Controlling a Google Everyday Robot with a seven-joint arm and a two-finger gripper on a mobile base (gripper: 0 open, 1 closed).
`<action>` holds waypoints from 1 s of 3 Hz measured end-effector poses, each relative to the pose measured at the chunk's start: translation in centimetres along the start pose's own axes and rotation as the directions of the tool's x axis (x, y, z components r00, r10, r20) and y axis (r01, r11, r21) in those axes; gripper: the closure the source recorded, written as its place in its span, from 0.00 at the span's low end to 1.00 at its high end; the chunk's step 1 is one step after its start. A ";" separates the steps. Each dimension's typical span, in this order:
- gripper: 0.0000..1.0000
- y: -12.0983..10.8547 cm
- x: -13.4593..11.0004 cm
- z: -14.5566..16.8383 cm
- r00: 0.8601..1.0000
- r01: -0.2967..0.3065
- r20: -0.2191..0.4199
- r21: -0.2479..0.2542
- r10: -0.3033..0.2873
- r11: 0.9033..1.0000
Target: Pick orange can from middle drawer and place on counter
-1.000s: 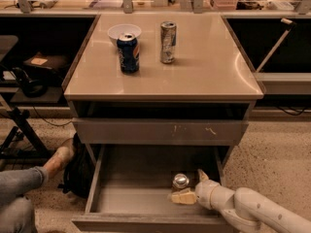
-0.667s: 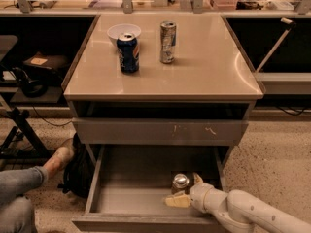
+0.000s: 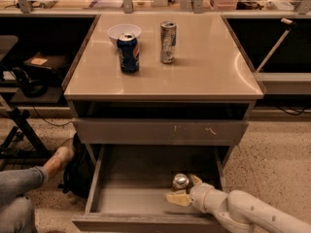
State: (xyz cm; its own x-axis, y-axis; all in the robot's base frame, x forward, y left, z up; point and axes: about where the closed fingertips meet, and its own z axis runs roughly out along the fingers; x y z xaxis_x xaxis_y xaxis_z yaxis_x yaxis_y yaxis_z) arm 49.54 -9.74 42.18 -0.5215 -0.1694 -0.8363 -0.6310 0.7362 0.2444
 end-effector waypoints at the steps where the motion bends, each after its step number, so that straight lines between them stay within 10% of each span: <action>1: 0.42 0.0 0.0 0.0 1.000 0.000 0.000 0.000 0.000 1.000; 3: 0.88 0.1 0.0 0.1 1.000 -0.003 -0.002 -0.012 0.003 1.000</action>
Offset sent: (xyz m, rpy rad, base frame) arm 0.0000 0.0000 0.0000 0.0000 0.0000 0.0000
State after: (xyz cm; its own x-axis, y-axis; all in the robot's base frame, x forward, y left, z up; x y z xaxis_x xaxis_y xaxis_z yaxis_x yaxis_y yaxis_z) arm 49.55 -9.63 42.18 -0.5246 -0.1682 -0.8345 -0.6361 0.7290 0.2529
